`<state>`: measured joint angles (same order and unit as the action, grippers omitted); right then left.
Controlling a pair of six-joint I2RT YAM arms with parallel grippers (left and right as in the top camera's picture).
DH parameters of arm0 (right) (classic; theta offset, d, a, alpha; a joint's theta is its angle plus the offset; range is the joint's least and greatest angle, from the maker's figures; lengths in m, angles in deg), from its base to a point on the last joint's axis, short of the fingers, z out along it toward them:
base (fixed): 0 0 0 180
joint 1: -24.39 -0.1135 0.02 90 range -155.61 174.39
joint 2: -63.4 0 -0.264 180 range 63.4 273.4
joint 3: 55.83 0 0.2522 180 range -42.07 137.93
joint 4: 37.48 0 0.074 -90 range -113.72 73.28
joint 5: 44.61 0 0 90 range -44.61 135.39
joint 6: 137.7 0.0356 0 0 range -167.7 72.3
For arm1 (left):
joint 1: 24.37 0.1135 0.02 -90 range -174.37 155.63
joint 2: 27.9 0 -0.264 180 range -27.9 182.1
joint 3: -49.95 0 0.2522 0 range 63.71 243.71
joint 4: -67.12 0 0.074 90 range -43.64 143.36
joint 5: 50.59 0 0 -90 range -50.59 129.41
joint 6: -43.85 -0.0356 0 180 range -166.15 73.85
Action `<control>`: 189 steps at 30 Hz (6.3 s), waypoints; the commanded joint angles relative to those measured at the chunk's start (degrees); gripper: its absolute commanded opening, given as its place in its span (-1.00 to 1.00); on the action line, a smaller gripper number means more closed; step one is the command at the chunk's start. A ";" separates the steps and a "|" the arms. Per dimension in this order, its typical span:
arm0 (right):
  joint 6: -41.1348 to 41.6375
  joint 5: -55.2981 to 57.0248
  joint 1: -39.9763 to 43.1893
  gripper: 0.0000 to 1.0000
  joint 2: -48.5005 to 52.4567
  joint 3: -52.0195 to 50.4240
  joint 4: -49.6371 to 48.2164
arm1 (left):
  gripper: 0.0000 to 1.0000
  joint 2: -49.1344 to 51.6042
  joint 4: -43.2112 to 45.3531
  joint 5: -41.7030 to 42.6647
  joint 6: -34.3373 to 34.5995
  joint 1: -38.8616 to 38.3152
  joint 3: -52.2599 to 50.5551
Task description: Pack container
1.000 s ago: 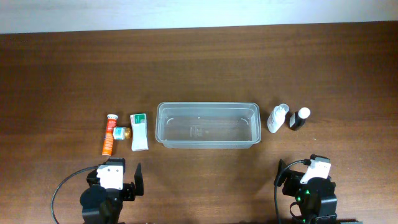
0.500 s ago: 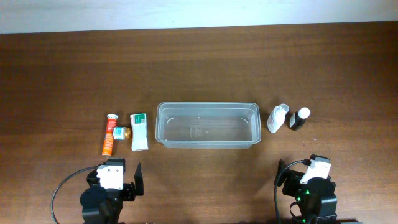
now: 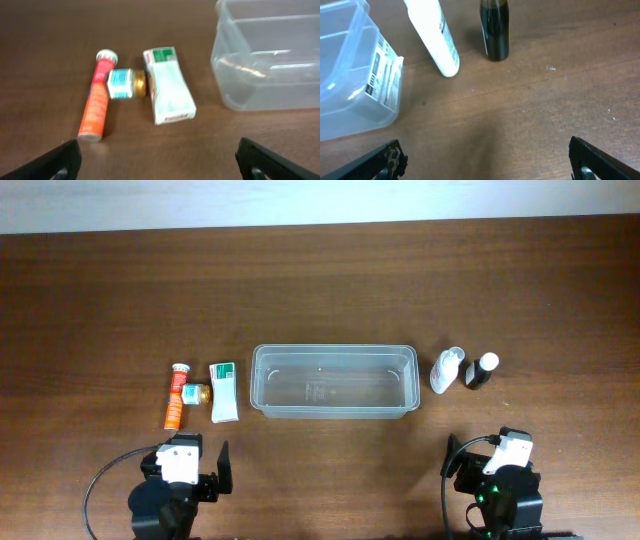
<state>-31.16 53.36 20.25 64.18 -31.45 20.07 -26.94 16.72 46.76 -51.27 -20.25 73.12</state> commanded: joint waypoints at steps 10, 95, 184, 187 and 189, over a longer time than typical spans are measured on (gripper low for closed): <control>5.62 -20.55 0.46 0.97 -0.57 0.00 -10.82 | 0.99 -0.55 12.35 15.87 1.29 -0.26 1.70; 14.29 -8.33 -14.75 -0.92 87.45 98.86 46.82 | 1.00 74.38 -22.60 0.28 -4.85 -0.22 58.25; 22.69 -0.48 -19.45 -0.02 91.34 68.17 19.80 | 0.99 74.38 -22.58 0.28 -4.85 -0.22 58.25; 18.99 0.79 -19.39 0.00 90.47 70.60 19.93 | 0.99 74.38 -22.58 0.28 -4.85 -0.22 58.25; 16.37 1.20 -19.39 0.03 89.29 74.20 21.38 | 0.99 74.38 -22.58 0.28 -4.85 -0.22 58.25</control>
<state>-10.25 52.27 0.62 156.26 36.94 40.46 47.06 -5.79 47.27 -55.38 -20.23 130.43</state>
